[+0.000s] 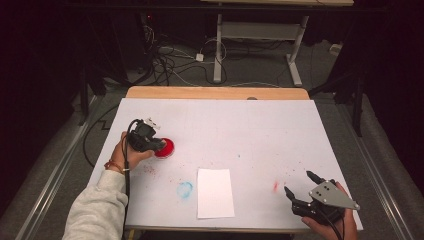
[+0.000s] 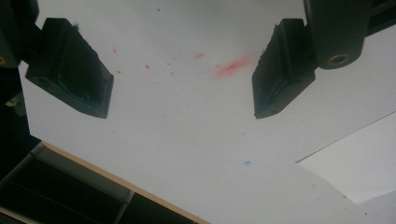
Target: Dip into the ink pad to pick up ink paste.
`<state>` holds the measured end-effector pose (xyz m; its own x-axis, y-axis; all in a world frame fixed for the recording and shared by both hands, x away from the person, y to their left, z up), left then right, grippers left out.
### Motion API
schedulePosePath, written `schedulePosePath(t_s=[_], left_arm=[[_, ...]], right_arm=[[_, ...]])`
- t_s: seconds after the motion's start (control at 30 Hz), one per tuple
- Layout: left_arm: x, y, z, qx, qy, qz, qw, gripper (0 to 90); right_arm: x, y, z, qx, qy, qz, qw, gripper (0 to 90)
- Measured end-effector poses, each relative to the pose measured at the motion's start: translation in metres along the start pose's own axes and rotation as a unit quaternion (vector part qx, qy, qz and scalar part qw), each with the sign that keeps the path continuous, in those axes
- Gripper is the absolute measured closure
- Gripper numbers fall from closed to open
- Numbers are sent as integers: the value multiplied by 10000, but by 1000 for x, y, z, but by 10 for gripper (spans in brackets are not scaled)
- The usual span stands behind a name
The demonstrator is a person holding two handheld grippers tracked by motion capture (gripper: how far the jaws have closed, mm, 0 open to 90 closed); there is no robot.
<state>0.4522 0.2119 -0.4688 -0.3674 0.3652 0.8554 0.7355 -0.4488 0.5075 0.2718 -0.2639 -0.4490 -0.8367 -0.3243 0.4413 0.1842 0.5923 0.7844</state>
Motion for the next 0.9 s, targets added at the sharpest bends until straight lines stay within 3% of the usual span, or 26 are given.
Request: schedulePosePath(t_s=[0.13, 0.33, 0.63, 0.8, 0.9], left_arm=[[-1, -1, 1, 29, -38, 11, 10000, 739], [-3, -4, 8, 269, -303, -100, 9991, 739], [-5, -4, 2, 179, -74, -73, 9998, 739], [-5, -4, 3, 201, -114, -111, 9997, 739], [-3, -3, -1, 111, 46, -98, 9999, 740]], right_arm=[[0, -1, -1, 28, -37, 29, 10000, 211], [1, 0, -1, 13, -56, 9, 10000, 210], [2, 0, -1, 26, -111, 7, 9999, 210], [1, 0, -1, 33, -109, 31, 9999, 210], [2, 0, -3, -27, -139, 25, 9999, 211]])
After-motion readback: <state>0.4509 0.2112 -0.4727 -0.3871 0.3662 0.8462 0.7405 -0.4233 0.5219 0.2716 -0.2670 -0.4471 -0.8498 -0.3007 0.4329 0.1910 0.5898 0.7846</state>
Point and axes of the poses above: each handheld gripper's, and its own axes: x roughly backward along the jaws, y roughly out of its top, z roughly to its left, the point moved 3 cm from there along -x, roughly forward along the jaws, and after that the axes turned 10 degrees about x, right-handed, at the moved point
